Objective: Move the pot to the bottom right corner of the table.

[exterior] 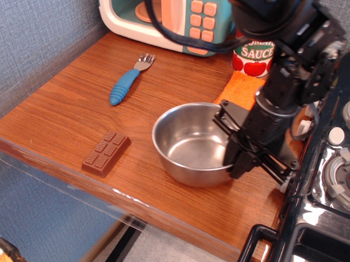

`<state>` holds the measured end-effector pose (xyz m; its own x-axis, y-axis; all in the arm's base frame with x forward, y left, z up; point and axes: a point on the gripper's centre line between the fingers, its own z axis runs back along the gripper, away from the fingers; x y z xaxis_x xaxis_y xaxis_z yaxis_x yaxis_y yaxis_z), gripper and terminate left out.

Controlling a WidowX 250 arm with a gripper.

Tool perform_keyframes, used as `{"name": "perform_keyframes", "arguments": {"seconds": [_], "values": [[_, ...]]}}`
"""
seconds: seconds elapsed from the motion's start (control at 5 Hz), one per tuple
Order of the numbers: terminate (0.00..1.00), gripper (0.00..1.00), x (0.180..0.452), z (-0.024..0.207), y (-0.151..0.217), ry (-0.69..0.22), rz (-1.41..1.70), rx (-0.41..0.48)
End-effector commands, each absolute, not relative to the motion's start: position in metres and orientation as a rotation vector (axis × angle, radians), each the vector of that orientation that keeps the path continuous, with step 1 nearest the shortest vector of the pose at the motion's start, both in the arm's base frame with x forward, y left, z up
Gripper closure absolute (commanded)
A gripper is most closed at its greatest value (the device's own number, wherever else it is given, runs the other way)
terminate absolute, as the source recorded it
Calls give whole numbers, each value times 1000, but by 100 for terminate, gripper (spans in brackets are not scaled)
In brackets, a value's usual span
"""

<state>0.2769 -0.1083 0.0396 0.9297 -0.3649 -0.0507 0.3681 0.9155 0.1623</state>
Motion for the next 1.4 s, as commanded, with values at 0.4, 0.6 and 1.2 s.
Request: {"name": "perform_keyframes", "arguments": {"seconds": [0.4,0.6,1.2], "values": [[0,0,247,131,-98,-282,-251,46],[0,0,240,138,-78,-270,-102,41],[100,0,237,129,-63,-192,-47,-2]]}}
